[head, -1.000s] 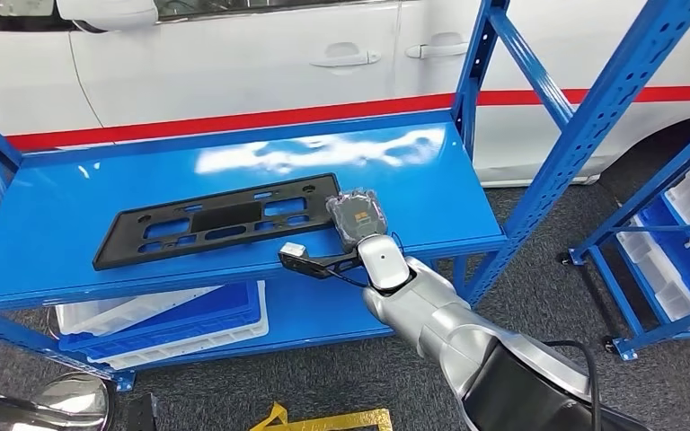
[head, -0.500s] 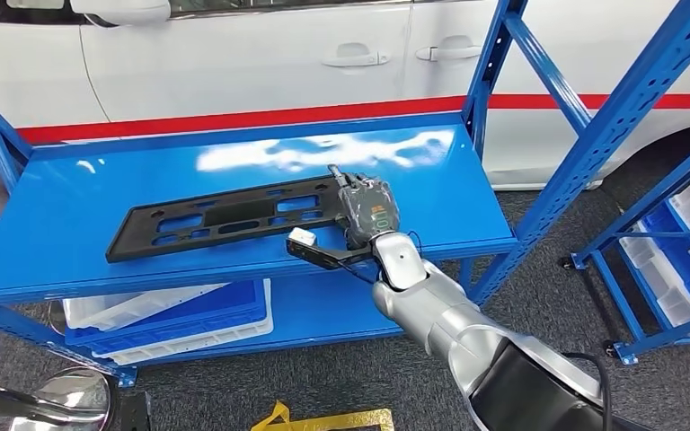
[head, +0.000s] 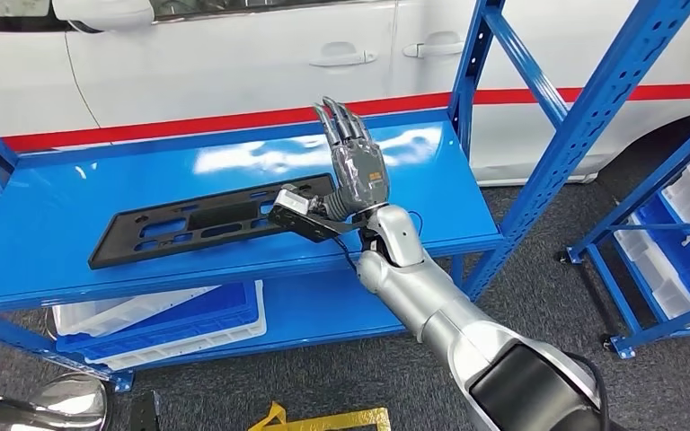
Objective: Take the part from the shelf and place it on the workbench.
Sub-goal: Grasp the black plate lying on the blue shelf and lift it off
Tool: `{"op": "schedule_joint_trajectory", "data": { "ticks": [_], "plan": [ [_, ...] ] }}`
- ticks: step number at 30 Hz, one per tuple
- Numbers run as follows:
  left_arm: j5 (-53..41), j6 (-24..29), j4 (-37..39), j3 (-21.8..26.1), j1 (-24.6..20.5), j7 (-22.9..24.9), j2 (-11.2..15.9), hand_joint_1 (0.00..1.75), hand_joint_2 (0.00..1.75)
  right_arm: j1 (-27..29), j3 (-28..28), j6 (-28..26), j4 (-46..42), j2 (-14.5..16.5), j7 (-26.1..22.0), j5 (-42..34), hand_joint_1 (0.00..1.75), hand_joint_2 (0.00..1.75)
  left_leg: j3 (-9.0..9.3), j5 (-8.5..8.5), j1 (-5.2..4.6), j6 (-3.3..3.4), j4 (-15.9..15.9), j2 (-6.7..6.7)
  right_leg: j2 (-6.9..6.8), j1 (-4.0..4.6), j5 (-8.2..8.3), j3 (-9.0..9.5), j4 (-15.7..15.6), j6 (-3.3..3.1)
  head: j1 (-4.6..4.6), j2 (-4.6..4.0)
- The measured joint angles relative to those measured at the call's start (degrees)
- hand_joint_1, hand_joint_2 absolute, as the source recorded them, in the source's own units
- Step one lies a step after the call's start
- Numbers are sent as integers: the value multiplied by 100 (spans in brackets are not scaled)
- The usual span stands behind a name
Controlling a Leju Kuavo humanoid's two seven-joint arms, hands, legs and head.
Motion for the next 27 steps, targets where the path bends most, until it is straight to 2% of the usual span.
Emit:
{"op": "schedule_joint_trajectory", "data": {
  "ticks": [1, 4, 5, 7, 9, 10, 11, 12, 14, 15, 16, 19, 21, 22, 24, 25, 26, 27],
  "plan": [
    [1, 8, 0, 0, -2, -29, -1, 0, 0, 18, -32, 1, -165, 5, -31, -158, 0, 0, 89, 32, -13, 17, -187, -4, 2, 8, -4, -4, 1, 20, 3, 0],
    [4, 2, 0, 0, 2, -88, -4, 0, 0, 75, -44, 3, -633, 5, -78, -494, 0, 0, 130, 30, -18, 86, -298, -7, 0, 3, -13, -17, 0, 95, 7, 0],
    [4, -3, 0, 0, 4, -97, -6, 0, 0, 85, -44, 2, -778, 4, -81, -521, 0, 0, 145, 44, -8, 117, -324, -2, -5, 2, -76, -47, 74, 120, 9, 0],
    [4, -9, 0, 0, -1, -105, -10, 0, 0, 101, -44, 4, -1004, 2, -79, -528, 0, 0, 171, 63, 7, 179, -365, 11, -17, -2, -369, -260, 560, 156, 22, 0],
    [4, -26, 0, 1, -6, -109, -9, 0, 0, 145, -44, 35, -1178, -9, -119, -640, 0, 0, 172, 62, -1, 209, -366, 12, -22, -6, -691, -598, 1295, 171, 32, 0],
    [3, -49, 0, 1, -2, -111, -8, 0, 0, 176, -44, 64, -1255, -20, -164, -744, 0, 0, 172, 60, -4, 210, -363, 10, -22, -8, -742, -709, 1524, 174, 32, 0],
    [2, -82, 0, 2, 4, -115, -8, 0, 0, 199, -44, 101, -1338, -32, -224, -863, 0, 0, 172, 57, -5, 209, -357, 6, -22, -9, -685, -726, 1548, 172, 33, 0],
    [0, -123, 0, 1, 9, -123, -9, 0, 0, 213, -43, 137, -1426, -44, -279, -973, 0, 0, 173, 50, -5, 204, -347, 1, -23, -9, -534, -635, 1353, 163, 33, 0],
    [-15, -195, 0, 1, 13, -147, -13, 0, 0, 209, -42, 209, -1616, -61, -354, -1145, 0, 0, 169, 22, -13, 180, -310, -6, -22, -2, -178, -268, 601, 131, 32, 0],
    [-26, -218, 0, 1, 10, -159, -15, 0, 0, 204, -39, 237, -1702, -66, -375, -1203, 0, 0, 158, 6, -22, 159, -285, -8, -21, 1, -79, -112, 288, 114, 28, 0],
    [-36, -228, 0, 1, 7, -168, -16, 0, 0, 200, -34, 257, -1777, -75, -389, -1244, 0, 0, 147, -4, -29, 136, -267, -9, -17, 8, -46, -21, 102, 100, 26, 0],
    [-49, -252, 0, 2, 9, -195, -16, 0, 0, 199, -17, 285, -1945, -116, -408, -1300, 0, 0, 132, -11, -29, 55, -269, -7, -7, 19, -44, 19, -1, 36, 26, 0],
    [-60, -282, 0, 1, 10, -213, -17, 0, 0, 181, -5, 346, -2024, -137, -414, -1328, 0, 0, 41, -144, -18, 0, -72, -4, -13, -4, -22, 47, -50, -20, 16, 0],
    [-66, -295, 0, 1, 9, -218, -19, 0, 0, 169, 4, 384, -2049, -143, -415, -1341, 0, 0, -84, -282, -8, -27, 189, -2, -18, -12, -19, 59, -64, -41, 10, 0],
    [-80, -307, 0, 0, 13, -214, -26, 0, 0, 154, 25, 443, -2065, -161, -415, -1357, 0, 0, -447, -572, 10, -75, 914, -2, -22, -5, -31, 65, -63, -71, 2, 0],
    [-88, -308, 0, 0, 17, -208, -28, 0, 0, 156, 36, 460, -2066, -173, -415, -1359, 0, 0, -598, -623, 18, -91, 1178, -2, -20, 1, -40, 68, -59, -77, 2, 0],
    [-95, -308, 0, 0, 20, -202, -29, 0, 0, 157, 49, 475, -2066, -186, -415, -1359, 0, 0, -667, -572, 24, -100, 1258, -2, -17, 4, -52, 76, -56, -80, 2, 0],
    [-99, -308, 0, 0, 21, -197, -29, 0, 0, 157, 62, 497, -2066, -199, -415, -1359, 0, 0, -627, -419, 27, -100, 1114, -1, -11, 4, -69, 92, -54, -78, 2, 0]
  ]
}}
